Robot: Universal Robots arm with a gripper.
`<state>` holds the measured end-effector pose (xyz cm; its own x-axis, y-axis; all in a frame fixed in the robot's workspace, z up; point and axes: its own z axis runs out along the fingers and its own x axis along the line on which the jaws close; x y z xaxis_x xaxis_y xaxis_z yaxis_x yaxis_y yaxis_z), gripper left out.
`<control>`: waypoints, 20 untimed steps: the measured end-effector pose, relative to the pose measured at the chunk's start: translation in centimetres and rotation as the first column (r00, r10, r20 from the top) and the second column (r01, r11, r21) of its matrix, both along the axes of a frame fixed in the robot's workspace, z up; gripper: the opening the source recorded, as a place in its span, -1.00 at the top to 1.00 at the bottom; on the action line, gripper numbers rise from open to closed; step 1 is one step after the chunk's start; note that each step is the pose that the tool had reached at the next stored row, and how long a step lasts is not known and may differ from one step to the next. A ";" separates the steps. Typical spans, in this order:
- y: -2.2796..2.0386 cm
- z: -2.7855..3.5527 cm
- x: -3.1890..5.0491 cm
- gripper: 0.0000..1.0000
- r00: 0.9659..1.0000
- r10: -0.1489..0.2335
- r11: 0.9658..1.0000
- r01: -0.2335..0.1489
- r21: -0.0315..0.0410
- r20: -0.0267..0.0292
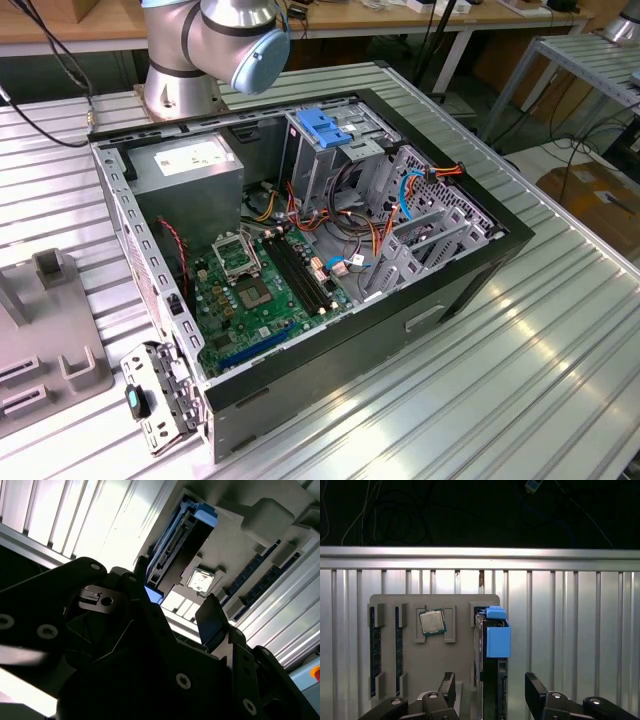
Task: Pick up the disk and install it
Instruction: 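Pick up the disk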
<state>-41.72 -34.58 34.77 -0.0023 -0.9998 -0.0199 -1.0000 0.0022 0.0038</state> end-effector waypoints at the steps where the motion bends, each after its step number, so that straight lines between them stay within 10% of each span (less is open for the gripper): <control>1: 0.00 -0.09 0.00 -0.33 1.000 0.000 1.000 0.000 0.000 0.000; 20: 0.00 -4.30 -0.09 -0.33 1.000 0.001 1.000 -0.001 0.000 0.000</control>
